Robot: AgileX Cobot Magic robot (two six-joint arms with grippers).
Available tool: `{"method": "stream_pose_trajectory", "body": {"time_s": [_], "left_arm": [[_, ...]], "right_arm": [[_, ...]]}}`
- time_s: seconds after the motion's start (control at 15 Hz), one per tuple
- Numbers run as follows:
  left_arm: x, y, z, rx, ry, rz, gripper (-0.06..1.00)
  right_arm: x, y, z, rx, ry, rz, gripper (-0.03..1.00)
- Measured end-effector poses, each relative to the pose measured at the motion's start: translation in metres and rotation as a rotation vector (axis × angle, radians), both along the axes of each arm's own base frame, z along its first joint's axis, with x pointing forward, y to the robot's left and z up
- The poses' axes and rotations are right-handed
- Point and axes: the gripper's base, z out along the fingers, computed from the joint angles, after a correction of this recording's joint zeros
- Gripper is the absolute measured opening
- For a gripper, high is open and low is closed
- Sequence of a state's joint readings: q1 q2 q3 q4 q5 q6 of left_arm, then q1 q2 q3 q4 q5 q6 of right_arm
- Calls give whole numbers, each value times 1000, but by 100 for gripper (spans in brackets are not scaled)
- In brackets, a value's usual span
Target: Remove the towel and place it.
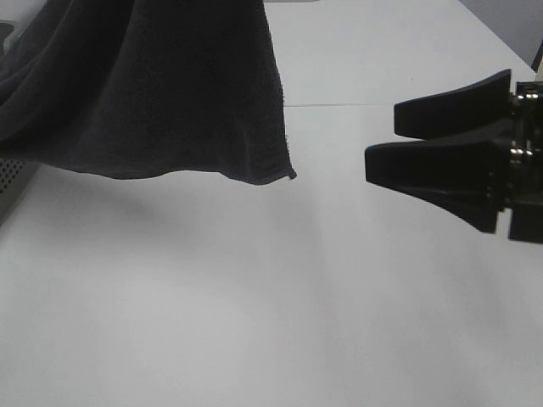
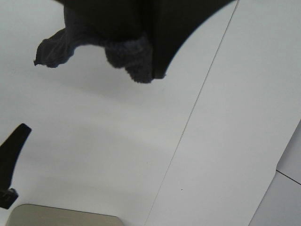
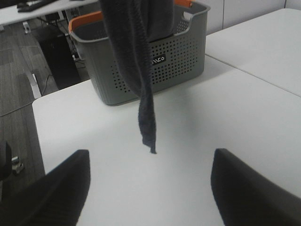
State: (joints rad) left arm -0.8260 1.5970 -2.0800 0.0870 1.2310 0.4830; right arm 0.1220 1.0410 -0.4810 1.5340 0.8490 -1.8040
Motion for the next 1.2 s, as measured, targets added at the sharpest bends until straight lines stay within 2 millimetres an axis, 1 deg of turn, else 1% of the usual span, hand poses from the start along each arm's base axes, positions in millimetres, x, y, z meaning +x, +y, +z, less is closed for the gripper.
{"method": "stream_pose_trajectory", "body": {"time_s": [0.2, 0.27, 0.33, 0.4, 0.53, 0.67, 0.8, 0.93, 1.2], "left_arm": [[0, 0, 0, 1, -1, 2, 0], [0, 0, 0, 1, -1, 2, 0], [1, -1, -1, 4, 0, 3, 0], [4, -4, -4, 7, 1, 3, 0], [12, -12, -11, 13, 5, 0, 0], [19, -20, -18, 13, 2, -1, 0], [23, -24, -20, 1, -13, -2, 0], [26, -27, -22, 0, -11, -1, 0], [32, -36, -31, -17, 19, 6, 0]], "right_arm": [[39, 5, -10, 34, 65, -23, 70], [51, 8, -11, 43, 87, -5, 70], [58, 16, -13, 43, 101, 28, 70], [62, 26, -13, 33, 102, 73, 70], [62, 50, -12, 0, 95, 163, 70], [64, 64, -24, -63, 126, 190, 70], [67, 68, -36, -87, 164, 203, 70], [70, 69, -42, -97, 182, 202, 69], [75, 71, -36, -26, 159, 150, 65]]}}
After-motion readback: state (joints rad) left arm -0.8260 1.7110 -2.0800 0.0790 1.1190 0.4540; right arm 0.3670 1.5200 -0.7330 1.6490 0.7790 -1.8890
